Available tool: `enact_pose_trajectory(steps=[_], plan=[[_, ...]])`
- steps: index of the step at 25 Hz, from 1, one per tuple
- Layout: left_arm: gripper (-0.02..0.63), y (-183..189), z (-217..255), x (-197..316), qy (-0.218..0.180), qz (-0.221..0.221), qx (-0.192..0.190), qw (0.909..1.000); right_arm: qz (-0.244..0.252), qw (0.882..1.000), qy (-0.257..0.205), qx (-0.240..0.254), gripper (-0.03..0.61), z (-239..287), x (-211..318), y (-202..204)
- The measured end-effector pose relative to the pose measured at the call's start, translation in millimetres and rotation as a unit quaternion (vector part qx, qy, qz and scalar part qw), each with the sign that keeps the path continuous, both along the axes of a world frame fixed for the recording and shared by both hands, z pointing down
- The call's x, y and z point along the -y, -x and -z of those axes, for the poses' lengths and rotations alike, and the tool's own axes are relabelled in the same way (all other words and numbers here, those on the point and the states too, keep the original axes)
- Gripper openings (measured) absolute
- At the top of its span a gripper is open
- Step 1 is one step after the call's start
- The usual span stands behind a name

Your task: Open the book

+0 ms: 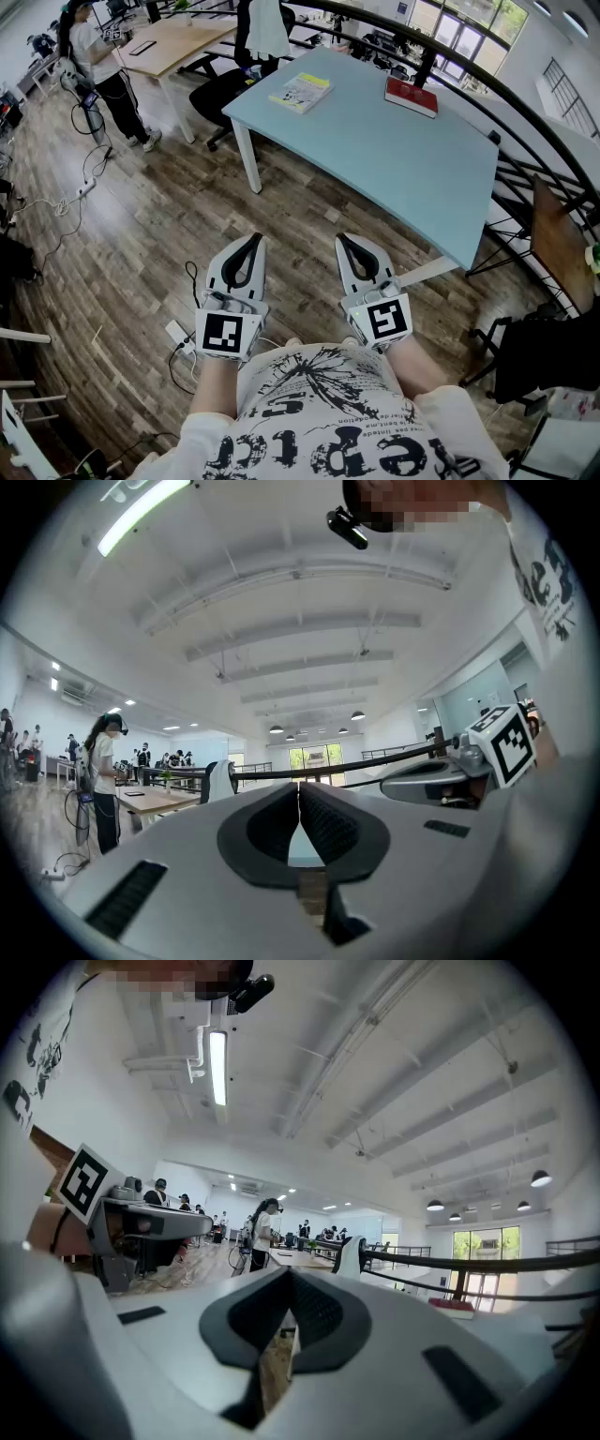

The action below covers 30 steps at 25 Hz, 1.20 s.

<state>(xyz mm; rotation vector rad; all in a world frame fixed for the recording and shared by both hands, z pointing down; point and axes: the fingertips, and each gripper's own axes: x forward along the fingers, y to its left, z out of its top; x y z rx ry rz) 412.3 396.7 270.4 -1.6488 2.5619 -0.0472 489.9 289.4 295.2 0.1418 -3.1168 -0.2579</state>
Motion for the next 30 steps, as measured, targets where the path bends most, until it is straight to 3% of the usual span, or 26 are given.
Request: enact_pose_trajectory(steps=[19, 25, 30], plan=[[0.02, 25, -19, -30, 0.02, 0.011, -0.014, 0.9996, -0.008, 0.999, 0.042, -0.005, 0.009, -21, -16, 36], [0.02, 55, -34, -19, 0.03, 0.03, -0.021, 0.9988, 0.007, 0.999, 0.038, -0.009, 0.009, -35, 0, 72], [0.02, 113, -42, 11, 0.038, 0.038, -0.022, 0.9983, 0.011, 0.999, 0.038, -0.01, 0.009, -42, 32, 134]])
